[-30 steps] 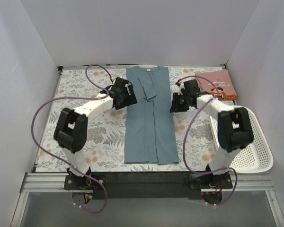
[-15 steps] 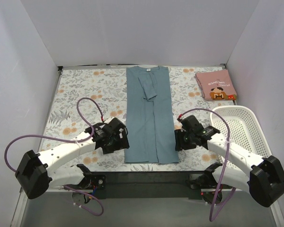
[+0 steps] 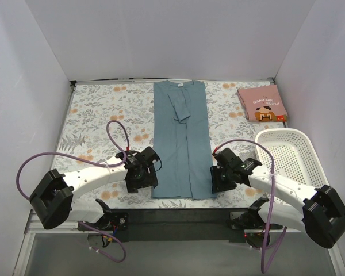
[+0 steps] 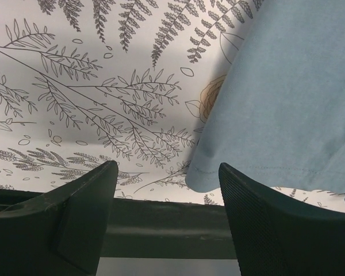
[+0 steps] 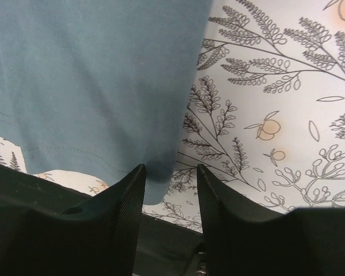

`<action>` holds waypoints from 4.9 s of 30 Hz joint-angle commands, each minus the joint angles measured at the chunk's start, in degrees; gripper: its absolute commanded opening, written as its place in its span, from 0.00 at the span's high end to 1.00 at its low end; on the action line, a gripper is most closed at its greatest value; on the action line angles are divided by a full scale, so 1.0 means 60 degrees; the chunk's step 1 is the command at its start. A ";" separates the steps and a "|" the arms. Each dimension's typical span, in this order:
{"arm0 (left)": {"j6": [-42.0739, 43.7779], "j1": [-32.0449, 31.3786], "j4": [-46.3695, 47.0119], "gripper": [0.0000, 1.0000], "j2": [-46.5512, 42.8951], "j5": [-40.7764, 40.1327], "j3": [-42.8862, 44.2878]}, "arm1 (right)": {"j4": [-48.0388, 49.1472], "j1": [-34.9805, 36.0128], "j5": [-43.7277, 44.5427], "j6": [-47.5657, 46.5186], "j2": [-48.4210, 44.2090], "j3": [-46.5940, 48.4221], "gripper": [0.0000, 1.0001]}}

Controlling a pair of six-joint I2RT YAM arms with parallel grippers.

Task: Fold and stack the t-shirts
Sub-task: Fold the tshirt

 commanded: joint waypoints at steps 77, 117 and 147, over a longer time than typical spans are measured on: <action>0.2785 0.2385 0.1794 1.00 0.2611 -0.0234 0.4085 | -0.1797 -0.0975 0.2315 -0.2817 0.4134 0.7157 0.99; 0.2961 0.3998 0.5120 0.54 0.4327 -0.0881 0.3676 | 0.0767 -0.2310 0.1099 -0.4210 0.7844 0.9506 0.69; 0.1717 0.2240 0.5091 0.67 0.1531 -0.0542 0.0190 | 0.3431 -0.2191 -0.2104 -0.2820 0.8342 0.9083 0.69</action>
